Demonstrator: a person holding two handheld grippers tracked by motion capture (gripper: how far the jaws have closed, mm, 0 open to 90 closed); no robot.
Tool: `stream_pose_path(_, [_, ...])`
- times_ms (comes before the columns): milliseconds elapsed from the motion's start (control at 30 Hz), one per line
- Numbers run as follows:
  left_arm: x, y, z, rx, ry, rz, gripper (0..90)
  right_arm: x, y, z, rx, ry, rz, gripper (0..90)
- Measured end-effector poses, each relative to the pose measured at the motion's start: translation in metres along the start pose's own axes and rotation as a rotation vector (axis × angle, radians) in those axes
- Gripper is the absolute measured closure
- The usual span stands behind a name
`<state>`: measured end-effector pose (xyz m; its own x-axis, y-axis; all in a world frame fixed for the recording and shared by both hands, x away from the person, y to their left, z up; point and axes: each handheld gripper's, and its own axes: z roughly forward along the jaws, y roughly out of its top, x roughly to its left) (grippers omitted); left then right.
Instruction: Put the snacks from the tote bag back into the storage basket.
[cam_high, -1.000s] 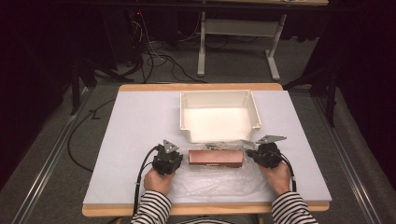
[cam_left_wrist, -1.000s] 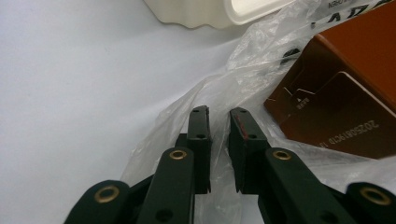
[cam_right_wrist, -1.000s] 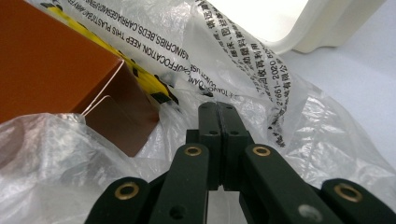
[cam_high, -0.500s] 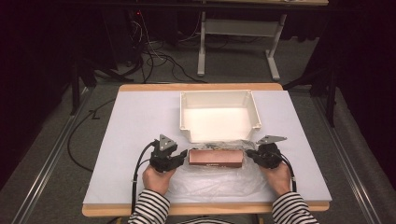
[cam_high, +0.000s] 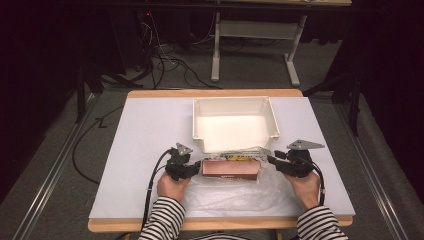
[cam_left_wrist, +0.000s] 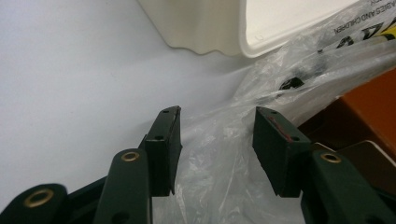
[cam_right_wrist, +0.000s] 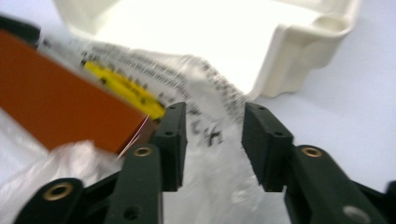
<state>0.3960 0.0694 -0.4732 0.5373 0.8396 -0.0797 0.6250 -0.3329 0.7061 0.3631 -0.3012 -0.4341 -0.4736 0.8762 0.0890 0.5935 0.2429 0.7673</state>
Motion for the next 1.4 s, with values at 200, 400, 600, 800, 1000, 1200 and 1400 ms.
stream_pose_path(200, [0.0,-0.001,0.003,0.009,0.001,0.009,52.8,-0.009,0.007,0.022,0.062,-0.048,0.044,52.7])
stream_pose_path(400, [-0.001,-0.002,0.003,0.005,0.005,0.026,54.1,-0.012,0.0,0.037,0.097,-0.039,0.057,64.3])
stream_pose_path(600, [-0.003,-0.002,0.004,0.003,0.024,0.047,62.2,-0.01,-0.005,0.045,0.125,0.0,0.022,87.2])
stream_pose_path(800, [-0.004,-0.003,0.002,0.008,0.02,0.07,85.8,-0.011,-0.012,0.035,0.087,-0.057,-0.006,90.0])
stream_pose_path(1000, [0.001,-0.004,0.0,0.011,-0.012,0.058,89.4,-0.024,-0.027,0.029,0.093,-0.066,0.021,90.0])
stream_pose_path(1200, [0.001,-0.007,-0.001,-0.006,-0.017,0.061,87.5,-0.021,-0.025,0.027,0.088,-0.086,0.028,79.8])
stream_pose_path(1400, [0.001,-0.008,-0.003,-0.009,-0.016,0.062,81.1,-0.013,-0.02,-0.013,-0.028,-0.01,0.078,59.1])
